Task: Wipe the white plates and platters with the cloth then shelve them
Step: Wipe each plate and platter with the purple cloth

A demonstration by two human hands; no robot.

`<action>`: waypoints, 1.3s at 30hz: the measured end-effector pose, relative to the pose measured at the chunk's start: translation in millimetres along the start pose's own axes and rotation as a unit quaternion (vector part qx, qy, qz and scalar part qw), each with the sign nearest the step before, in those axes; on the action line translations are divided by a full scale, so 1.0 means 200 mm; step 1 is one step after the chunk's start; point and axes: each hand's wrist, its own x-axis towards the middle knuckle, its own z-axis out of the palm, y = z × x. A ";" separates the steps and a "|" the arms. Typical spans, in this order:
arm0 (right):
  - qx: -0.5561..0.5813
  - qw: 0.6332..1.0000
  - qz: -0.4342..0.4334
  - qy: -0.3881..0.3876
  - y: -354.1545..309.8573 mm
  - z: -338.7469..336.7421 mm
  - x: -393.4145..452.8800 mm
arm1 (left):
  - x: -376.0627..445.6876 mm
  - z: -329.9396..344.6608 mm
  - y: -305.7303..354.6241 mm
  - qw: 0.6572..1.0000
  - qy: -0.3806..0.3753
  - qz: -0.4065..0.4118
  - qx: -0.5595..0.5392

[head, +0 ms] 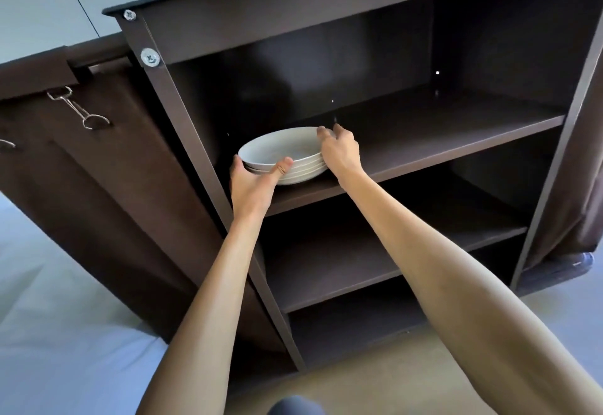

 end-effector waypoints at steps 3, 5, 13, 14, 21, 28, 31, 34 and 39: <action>-0.012 1.000 -0.007 0.012 -0.01 0.00 -0.01 | 0.01 -0.01 0.00 1.000 -0.008 -0.004 0.005; -0.020 1.000 -0.008 0.007 -0.01 -0.01 -0.02 | 0.02 -0.01 0.01 1.000 -0.012 -0.009 0.006; -0.024 1.000 -0.004 0.008 -0.02 -0.06 -0.09 | -0.03 -0.02 0.05 1.000 -0.020 -0.012 0.007; -0.022 1.000 -0.006 0.017 -0.03 -0.10 -0.10 | -0.07 -0.01 0.07 1.000 -0.001 -0.005 0.020; -0.063 0.987 -0.072 0.129 0.04 -0.65 -0.26 | -0.47 0.43 0.23 0.931 0.113 0.326 -0.115; -0.319 0.876 0.053 0.358 0.34 -1.70 -0.68 | -1.10 1.17 0.42 0.936 -0.185 0.212 -0.211; -0.473 0.758 0.196 0.405 0.53 -2.12 -0.99 | -1.38 1.46 0.43 0.915 -0.304 0.185 -0.189; -0.531 0.674 0.330 0.394 0.67 -2.40 -1.22 | -1.60 1.75 0.46 0.895 -0.390 0.147 -0.158; -0.553 0.655 0.327 0.397 0.79 -2.52 -1.33 | -1.85 2.18 0.60 0.846 -0.517 0.023 -0.128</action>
